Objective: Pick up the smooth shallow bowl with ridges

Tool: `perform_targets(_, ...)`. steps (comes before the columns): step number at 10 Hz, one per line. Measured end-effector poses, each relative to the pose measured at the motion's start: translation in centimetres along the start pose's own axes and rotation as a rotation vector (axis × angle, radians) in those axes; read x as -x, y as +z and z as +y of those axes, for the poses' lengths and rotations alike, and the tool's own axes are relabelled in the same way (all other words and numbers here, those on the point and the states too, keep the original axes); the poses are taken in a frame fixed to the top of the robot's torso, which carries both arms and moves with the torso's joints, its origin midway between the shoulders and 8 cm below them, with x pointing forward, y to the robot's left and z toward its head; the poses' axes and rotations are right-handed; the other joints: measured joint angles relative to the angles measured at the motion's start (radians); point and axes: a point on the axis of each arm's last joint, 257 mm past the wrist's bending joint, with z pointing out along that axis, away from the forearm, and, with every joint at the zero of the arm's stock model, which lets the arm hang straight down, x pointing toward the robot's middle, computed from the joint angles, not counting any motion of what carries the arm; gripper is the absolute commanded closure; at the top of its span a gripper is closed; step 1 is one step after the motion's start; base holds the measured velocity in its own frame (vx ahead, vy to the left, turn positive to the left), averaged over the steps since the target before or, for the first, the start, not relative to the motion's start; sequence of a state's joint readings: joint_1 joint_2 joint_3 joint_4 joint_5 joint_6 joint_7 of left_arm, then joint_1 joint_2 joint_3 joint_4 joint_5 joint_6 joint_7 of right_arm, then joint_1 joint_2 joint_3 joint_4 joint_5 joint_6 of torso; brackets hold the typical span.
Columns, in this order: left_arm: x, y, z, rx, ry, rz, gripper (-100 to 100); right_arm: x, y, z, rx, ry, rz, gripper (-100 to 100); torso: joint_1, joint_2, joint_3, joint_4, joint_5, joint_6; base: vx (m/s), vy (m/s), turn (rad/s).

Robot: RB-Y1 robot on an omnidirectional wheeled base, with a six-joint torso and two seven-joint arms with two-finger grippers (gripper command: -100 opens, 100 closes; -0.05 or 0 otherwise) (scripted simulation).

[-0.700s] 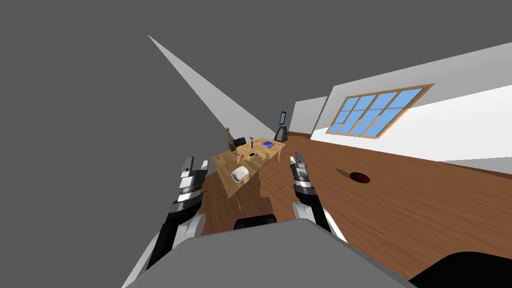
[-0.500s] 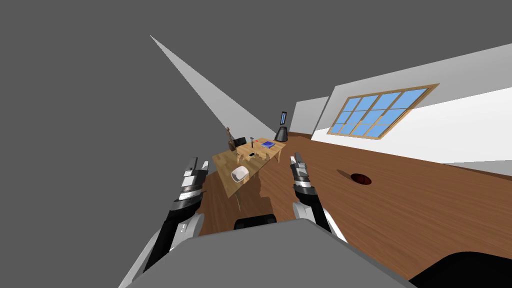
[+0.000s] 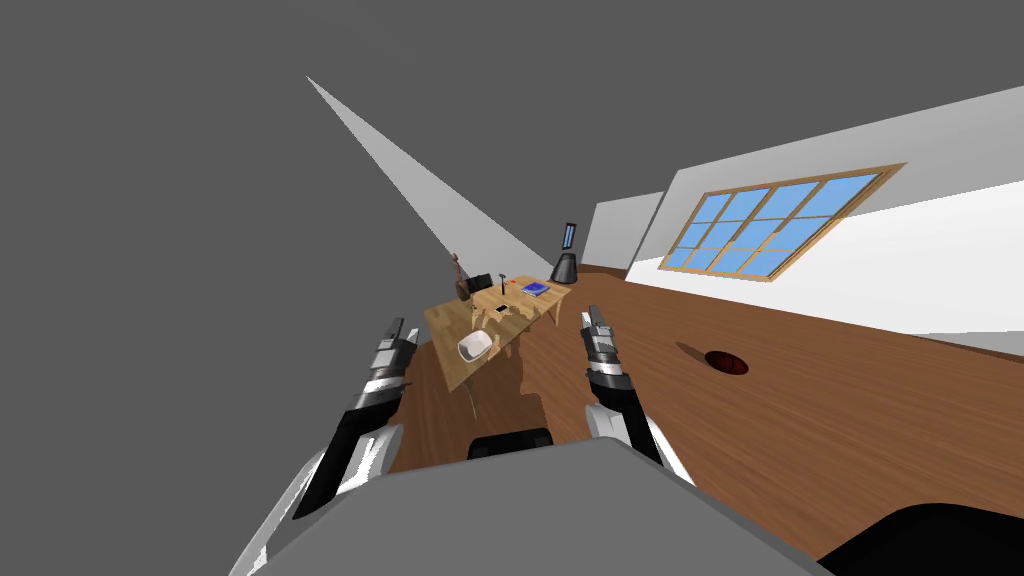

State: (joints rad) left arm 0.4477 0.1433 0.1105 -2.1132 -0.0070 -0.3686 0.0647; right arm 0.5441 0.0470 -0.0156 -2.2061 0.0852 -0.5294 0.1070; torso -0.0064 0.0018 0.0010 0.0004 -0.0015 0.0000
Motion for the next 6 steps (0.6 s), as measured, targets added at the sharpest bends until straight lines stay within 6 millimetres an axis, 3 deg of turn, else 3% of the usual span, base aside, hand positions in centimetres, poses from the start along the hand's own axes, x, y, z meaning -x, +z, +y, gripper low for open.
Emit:
perform_targets(4,1.6,-0.5,6.0,0.167,0.008,-0.035,-100,0.0,0.0,0.0,0.0,0.0,0.0,0,-0.002,0.001,0.001,0.0,0.0,0.0,-0.049,-0.129,0.06)
perform_targets(6,2.4,-1.1,8.3,0.229,0.008,-0.053,-100,0.0,0.0,0.0,0.0,0.0,0.0,0,0.0,0.0,0.0,0.0,0.0,0.0,-0.02,-0.075,0.036)
